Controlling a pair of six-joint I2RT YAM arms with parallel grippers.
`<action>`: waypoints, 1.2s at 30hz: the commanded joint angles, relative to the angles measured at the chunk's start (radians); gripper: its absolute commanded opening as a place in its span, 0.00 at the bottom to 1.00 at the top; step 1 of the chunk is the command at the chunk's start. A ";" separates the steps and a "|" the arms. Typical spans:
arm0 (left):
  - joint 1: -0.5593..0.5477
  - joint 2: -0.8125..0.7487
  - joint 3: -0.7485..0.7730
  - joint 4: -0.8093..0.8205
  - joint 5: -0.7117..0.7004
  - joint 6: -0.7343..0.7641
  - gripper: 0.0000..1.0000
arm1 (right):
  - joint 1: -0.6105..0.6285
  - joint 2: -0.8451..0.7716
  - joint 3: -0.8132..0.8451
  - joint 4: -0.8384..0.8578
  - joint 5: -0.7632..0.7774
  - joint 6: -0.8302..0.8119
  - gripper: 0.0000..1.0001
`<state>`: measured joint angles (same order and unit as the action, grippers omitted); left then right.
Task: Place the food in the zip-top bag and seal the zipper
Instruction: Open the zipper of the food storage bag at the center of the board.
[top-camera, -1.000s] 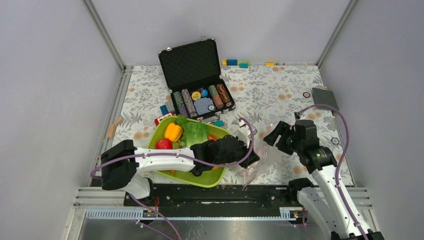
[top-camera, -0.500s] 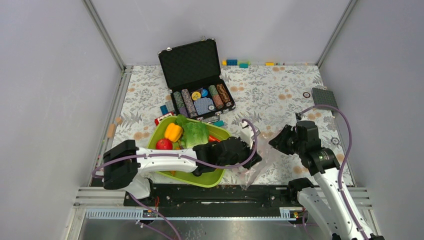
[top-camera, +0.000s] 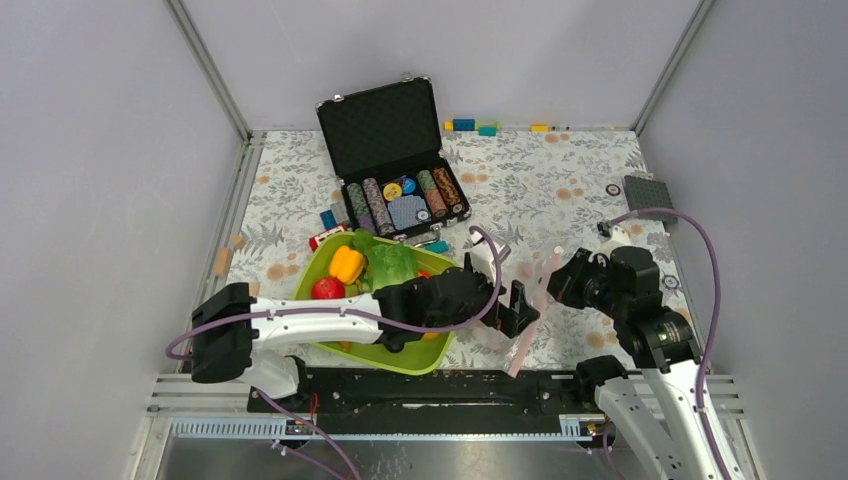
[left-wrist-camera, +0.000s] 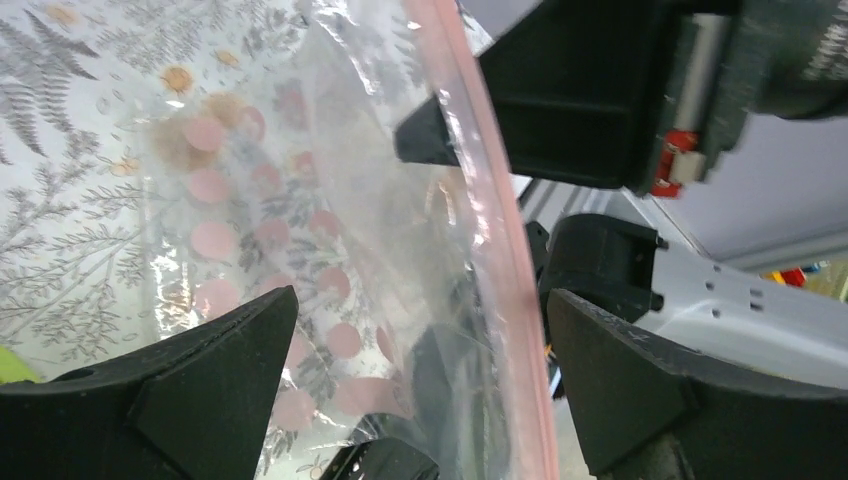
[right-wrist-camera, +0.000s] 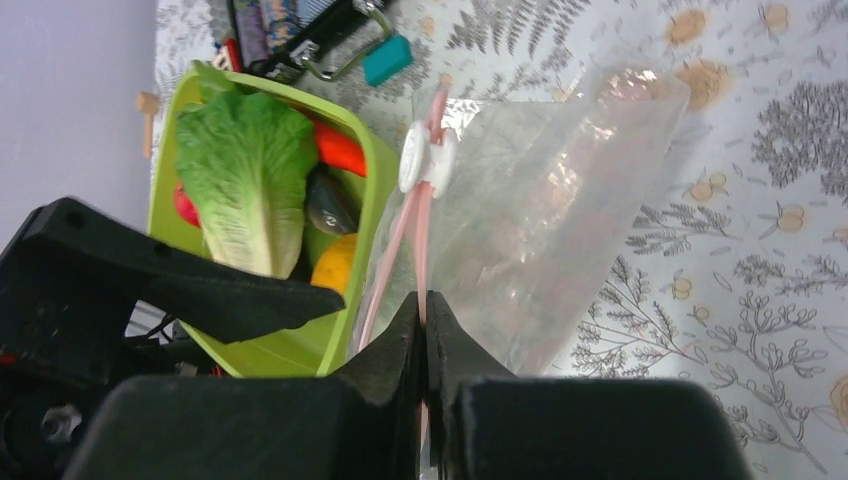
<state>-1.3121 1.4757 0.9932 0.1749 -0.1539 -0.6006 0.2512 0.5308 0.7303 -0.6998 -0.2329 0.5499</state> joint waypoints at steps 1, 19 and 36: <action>-0.006 -0.024 0.106 -0.050 -0.135 0.013 0.99 | 0.017 0.016 0.127 -0.039 -0.031 -0.072 0.00; -0.006 0.020 0.349 -0.241 -0.254 0.145 0.95 | 0.119 0.300 0.537 -0.249 0.186 -0.098 0.00; -0.012 0.080 0.392 -0.318 -0.340 0.193 0.96 | 0.215 0.365 0.518 -0.190 0.296 -0.028 0.00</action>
<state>-1.3174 1.5513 1.3293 -0.1341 -0.4259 -0.4252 0.4545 0.9092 1.2438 -0.9310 0.0376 0.5030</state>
